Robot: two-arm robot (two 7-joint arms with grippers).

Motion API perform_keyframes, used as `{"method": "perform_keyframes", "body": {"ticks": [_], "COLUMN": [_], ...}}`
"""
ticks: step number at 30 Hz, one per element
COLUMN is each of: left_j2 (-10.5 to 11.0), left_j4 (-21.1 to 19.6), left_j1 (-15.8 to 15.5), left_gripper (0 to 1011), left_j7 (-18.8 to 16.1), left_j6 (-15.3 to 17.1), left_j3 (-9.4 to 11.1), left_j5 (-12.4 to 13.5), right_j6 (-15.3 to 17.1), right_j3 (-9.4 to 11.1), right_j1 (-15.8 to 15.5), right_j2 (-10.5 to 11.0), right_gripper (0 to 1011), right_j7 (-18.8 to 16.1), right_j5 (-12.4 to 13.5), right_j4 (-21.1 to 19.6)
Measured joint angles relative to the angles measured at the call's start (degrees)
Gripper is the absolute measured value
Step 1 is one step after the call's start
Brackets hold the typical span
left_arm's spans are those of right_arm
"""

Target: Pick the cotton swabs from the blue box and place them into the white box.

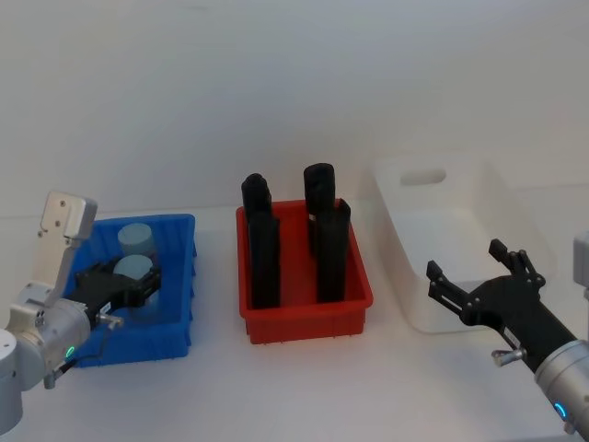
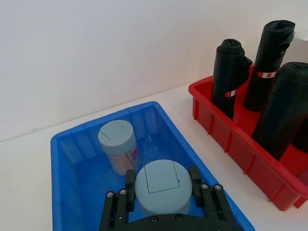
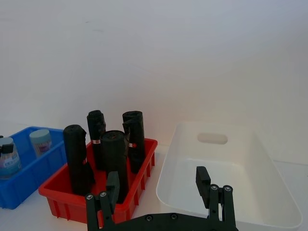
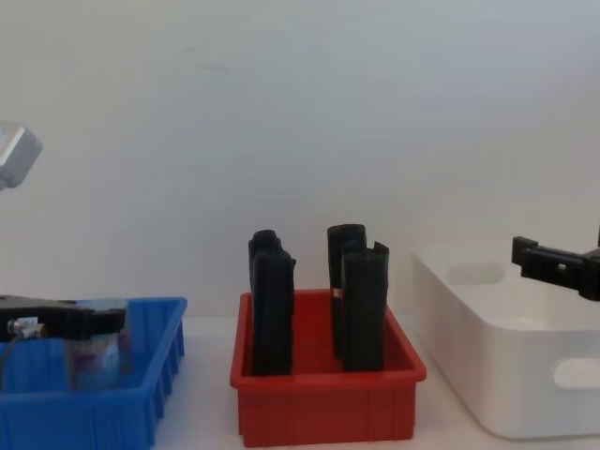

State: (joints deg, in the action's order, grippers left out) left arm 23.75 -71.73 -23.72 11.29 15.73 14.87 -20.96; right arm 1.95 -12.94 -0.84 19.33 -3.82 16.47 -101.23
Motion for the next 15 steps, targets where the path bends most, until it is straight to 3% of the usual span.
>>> {"method": "perform_keyframes", "body": {"ticks": [15], "left_j2": [-0.4], "left_j4": [0.2], "left_j1": [-0.3], "left_gripper": [670], "left_j7": [0.0], "left_j6": [-3.6], "left_j3": [0.2], "left_j5": [1.6], "right_j6": [0.0], "right_j3": [0.0], "right_j1": [0.0], "right_j2": [0.0], "right_gripper": [1002], "right_j7": [0.0], "right_j5": [0.0], "right_j4": [0.0]}}
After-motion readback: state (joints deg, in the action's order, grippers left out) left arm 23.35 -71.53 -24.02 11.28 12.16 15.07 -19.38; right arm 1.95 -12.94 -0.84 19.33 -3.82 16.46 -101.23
